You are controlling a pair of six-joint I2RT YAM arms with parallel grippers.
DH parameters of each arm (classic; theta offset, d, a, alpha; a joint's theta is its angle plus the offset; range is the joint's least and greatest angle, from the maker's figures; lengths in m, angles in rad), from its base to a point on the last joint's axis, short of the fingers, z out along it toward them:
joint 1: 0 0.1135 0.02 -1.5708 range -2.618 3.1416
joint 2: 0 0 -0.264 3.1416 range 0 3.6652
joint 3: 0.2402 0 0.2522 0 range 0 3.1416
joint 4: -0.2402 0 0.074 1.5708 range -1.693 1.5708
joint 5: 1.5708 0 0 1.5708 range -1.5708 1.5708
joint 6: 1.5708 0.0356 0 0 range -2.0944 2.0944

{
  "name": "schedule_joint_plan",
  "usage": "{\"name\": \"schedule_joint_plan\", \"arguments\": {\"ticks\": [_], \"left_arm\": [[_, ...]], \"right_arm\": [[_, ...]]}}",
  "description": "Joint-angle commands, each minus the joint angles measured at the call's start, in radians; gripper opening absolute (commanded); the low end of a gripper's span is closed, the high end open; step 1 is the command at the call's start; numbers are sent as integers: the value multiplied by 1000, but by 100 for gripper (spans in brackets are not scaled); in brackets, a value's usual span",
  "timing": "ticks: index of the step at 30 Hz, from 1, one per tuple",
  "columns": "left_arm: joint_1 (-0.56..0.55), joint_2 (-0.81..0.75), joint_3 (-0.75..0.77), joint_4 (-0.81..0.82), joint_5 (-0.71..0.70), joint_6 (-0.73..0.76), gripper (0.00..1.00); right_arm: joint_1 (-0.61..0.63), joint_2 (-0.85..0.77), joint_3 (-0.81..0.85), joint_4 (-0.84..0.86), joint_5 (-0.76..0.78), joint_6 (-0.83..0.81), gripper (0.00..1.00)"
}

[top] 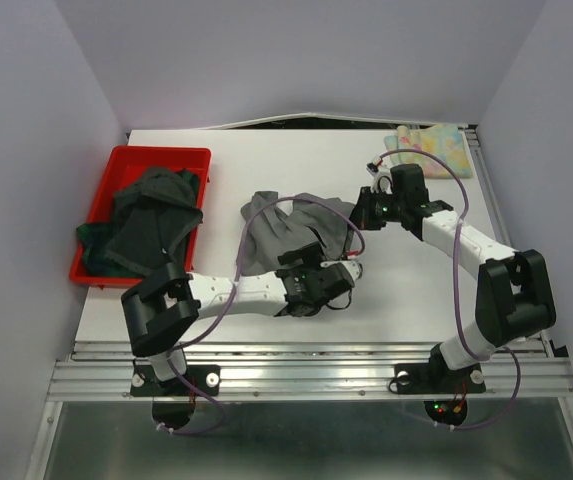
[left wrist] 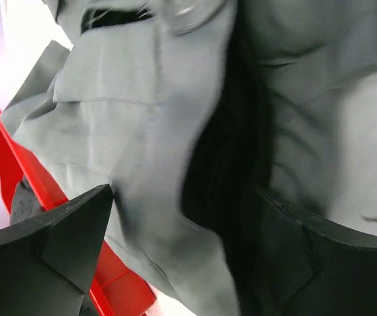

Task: Fold and stack the skirts
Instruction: Flatten the skirt out

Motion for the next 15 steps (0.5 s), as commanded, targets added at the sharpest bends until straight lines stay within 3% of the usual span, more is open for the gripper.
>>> {"name": "schedule_joint_plan", "arguments": {"ticks": [1,2,7,9,11,12,14,15], "left_arm": [[110,-37,37,11,-87,-12,89],[120,-54,42,11,-88,-5,82],[126,-184,78,-12,-85,34,73],[130,-206,92,-34,-78,34,64],[149,-233,103,-48,-56,35,53],[181,-241,106,-54,-35,34,42],[216,-252,131,-72,-9,22,31],[235,-256,138,-75,5,19,30]], "right_arm": [[10,-11,38,5,50,-35,1],[10,-9,34,0,87,-40,1],[10,11,34,11,197,-70,1],[10,21,33,26,229,-79,1],[10,38,33,40,240,-89,7],[10,47,31,54,246,-95,19],[10,57,30,72,251,-107,36],[10,61,28,77,254,-112,39]]}}
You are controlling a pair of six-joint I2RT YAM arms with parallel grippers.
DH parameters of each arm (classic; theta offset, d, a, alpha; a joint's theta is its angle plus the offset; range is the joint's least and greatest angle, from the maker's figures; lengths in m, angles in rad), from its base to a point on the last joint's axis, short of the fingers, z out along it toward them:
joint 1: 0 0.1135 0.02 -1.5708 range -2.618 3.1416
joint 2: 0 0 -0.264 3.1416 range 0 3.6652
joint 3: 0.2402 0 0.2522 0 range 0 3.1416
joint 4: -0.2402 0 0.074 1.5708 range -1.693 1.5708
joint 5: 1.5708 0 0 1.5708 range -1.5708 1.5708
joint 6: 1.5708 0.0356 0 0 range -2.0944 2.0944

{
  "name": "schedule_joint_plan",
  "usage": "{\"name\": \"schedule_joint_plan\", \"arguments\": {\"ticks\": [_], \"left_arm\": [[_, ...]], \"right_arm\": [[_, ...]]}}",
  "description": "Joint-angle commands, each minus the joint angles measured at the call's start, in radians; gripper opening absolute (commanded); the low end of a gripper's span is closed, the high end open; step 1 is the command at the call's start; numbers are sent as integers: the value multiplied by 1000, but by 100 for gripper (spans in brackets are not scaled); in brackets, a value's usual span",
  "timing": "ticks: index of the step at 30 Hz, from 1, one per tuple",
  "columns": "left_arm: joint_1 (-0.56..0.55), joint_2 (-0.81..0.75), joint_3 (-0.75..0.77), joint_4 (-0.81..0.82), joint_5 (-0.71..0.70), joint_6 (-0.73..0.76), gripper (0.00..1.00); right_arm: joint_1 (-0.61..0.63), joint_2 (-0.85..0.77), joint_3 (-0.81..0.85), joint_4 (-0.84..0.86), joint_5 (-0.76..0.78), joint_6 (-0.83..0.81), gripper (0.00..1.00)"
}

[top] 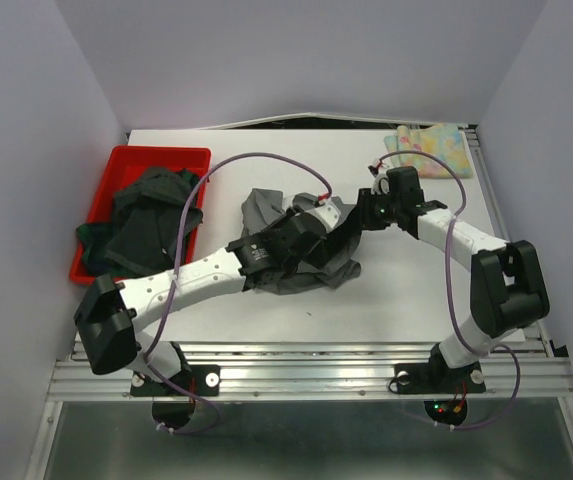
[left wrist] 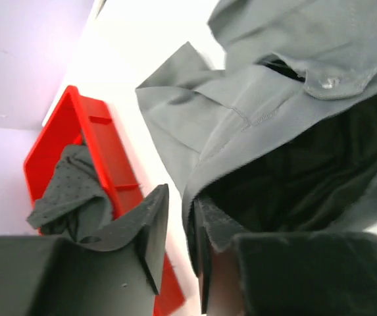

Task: Fold and stack the skirts
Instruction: Flatten the skirt out

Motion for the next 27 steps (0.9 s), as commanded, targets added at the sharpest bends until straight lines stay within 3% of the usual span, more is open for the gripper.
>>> {"name": "schedule_joint_plan", "arguments": {"ticks": [1,5,12,17,21,24,25,27], "left_arm": [[86,-41,62,-37,40,-16,29],[144,-72,108,-36,63,-7,24],[259,-78,129,-48,96,5,0],[351,-86,161,-73,171,-21,0],[383,-83,179,-97,228,-42,0],[415,-86,190,-111,268,-50,0],[434,-84,194,-111,274,-47,0],[454,-87,220,-105,267,-30,0]], "right_arm": [[10,19,28,77,58,-44,41],[10,27,13,94,82,-73,46],[10,10,-33,99,104,-139,46],[10,-7,-84,108,94,-161,44],[10,5,-101,158,94,-159,35],[10,19,-85,163,110,-184,16],[10,16,-79,163,140,-191,4],[10,-15,-56,158,186,-217,1]]}}
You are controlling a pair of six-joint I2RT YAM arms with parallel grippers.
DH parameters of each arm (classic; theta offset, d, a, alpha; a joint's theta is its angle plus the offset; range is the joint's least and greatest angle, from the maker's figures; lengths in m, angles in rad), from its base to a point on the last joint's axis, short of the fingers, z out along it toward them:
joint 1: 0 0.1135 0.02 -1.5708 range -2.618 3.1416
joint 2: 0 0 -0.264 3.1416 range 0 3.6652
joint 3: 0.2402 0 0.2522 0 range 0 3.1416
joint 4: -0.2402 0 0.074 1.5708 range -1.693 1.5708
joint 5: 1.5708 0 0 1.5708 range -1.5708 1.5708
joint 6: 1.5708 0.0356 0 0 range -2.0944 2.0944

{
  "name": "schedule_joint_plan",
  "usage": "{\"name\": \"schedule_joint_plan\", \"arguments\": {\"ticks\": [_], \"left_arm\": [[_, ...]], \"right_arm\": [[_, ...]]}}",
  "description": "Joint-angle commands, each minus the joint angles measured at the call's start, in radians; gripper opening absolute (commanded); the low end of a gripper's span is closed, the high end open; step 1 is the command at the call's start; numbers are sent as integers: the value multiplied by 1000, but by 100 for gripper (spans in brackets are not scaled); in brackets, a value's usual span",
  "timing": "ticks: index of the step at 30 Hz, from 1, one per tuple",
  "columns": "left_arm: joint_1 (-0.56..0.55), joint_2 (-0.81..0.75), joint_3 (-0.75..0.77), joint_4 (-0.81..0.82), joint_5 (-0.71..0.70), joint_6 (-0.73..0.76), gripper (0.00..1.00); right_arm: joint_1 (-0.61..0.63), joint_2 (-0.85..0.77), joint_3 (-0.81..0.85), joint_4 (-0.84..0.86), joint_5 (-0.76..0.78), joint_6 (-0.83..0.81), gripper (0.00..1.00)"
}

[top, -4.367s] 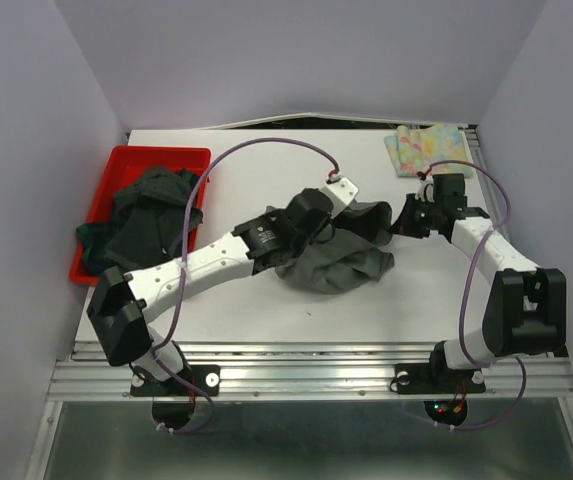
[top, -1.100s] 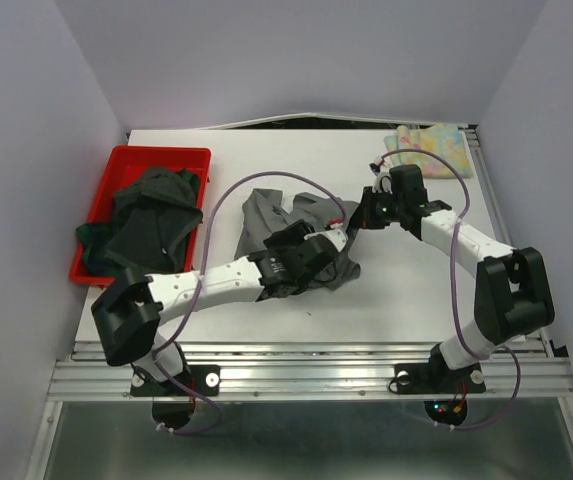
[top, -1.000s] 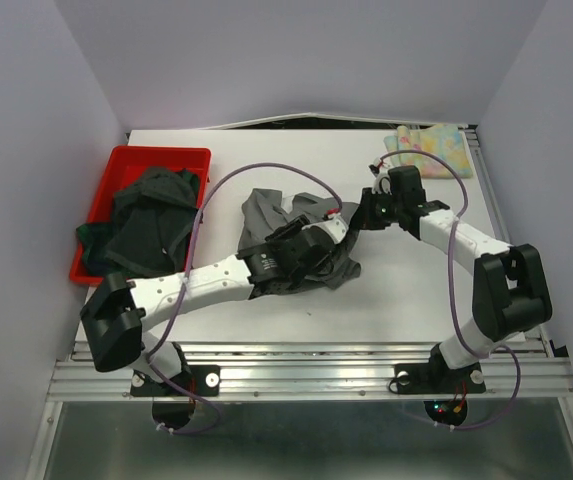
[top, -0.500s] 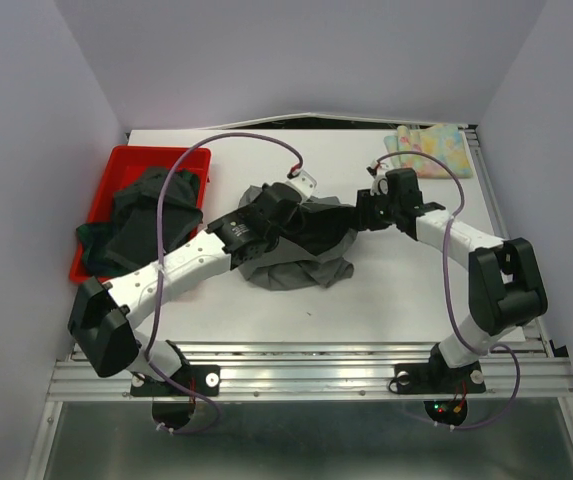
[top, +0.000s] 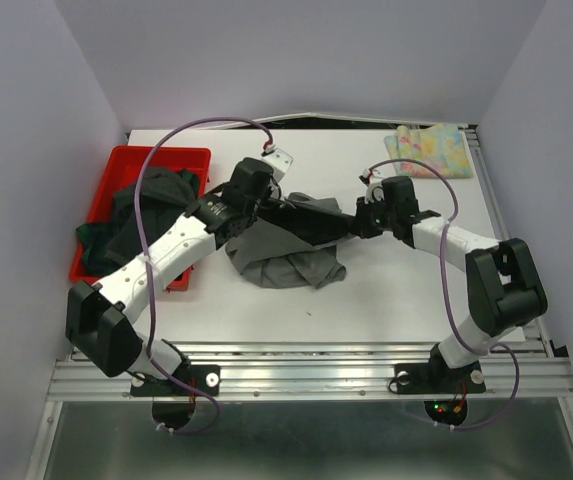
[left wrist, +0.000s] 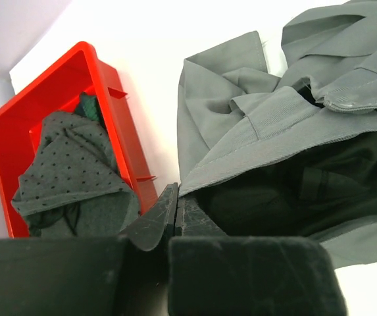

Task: Fold and stack the skirts
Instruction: Flatten the skirt out

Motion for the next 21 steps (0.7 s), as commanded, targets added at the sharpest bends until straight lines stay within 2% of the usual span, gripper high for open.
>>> {"name": "schedule_joint_plan", "arguments": {"ticks": [1,6,8,12,21], "left_arm": [[65,-56,115,-3,-34,26,0],[163,-38,305,-49,27,63,0],[169,-48,375,-70,82,71,0],[169,-94,416,-36,124,58,0],[171,-160,427,124,106,58,0]], "right_arm": [[-9,-59,47,23,152,-74,1],[-9,-171,204,-117,276,-199,1],[-9,-199,300,-161,290,-242,1],[-9,-245,479,-269,362,-307,1],[-20,-217,737,-304,519,-513,1]]}}
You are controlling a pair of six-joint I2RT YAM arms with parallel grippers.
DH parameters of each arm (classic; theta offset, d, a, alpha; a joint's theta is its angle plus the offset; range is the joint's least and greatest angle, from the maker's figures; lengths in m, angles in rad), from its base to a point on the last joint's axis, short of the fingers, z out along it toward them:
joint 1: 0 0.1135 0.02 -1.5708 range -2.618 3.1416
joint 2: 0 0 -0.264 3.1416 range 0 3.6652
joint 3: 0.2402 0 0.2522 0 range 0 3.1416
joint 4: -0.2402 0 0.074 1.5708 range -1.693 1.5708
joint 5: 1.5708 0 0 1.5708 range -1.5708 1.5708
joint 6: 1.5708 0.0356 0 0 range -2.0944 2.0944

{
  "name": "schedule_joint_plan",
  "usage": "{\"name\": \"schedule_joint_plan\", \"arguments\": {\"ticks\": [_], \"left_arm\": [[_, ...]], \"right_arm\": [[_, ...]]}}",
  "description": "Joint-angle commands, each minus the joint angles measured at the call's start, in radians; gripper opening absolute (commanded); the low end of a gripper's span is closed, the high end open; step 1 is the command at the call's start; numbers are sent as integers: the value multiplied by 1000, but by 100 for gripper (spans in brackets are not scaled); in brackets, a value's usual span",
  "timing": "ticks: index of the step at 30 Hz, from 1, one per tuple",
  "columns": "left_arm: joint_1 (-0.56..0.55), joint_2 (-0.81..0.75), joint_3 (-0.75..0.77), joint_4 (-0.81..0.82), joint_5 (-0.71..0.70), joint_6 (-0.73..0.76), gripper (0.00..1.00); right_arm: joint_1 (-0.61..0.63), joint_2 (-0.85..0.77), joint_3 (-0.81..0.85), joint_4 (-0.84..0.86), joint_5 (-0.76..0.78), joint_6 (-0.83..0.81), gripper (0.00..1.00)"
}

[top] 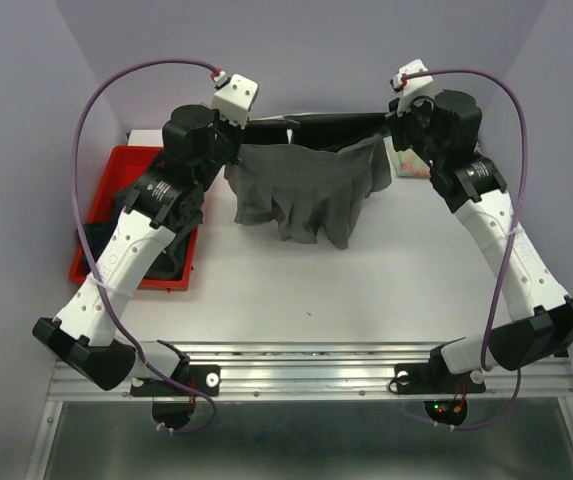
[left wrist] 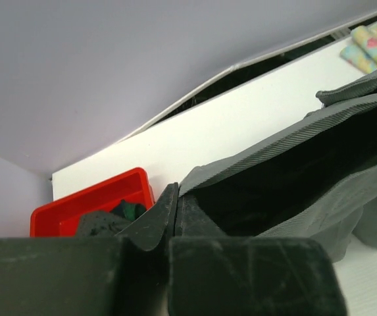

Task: Fold and stack the skirts
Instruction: Flatten the skirt out

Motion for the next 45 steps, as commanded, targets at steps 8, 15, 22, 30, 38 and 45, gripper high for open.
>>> {"name": "schedule_joint_plan", "arguments": {"ticks": [8,15,22,30,38,45], "left_arm": [[31,-129,37,177,-149,20,0],[31,-103,-29,221,-140,46,0],[64,15,-32,390,-158,77,0],[188,297,179,598,-102,3,0],[245,596,581,776,-3,61,0],[266,563,480,926,64,47,0]], "right_arm": [[-38,9,191,-58,320,-235,1],[-38,70,194,-43,331,-256,1],[-58,251,281,47,354,-256,1],[-134,579,663,124,380,-171,1],[-143,804,943,395,432,-232,1],[-172,703,705,618,373,-114,1]]}}
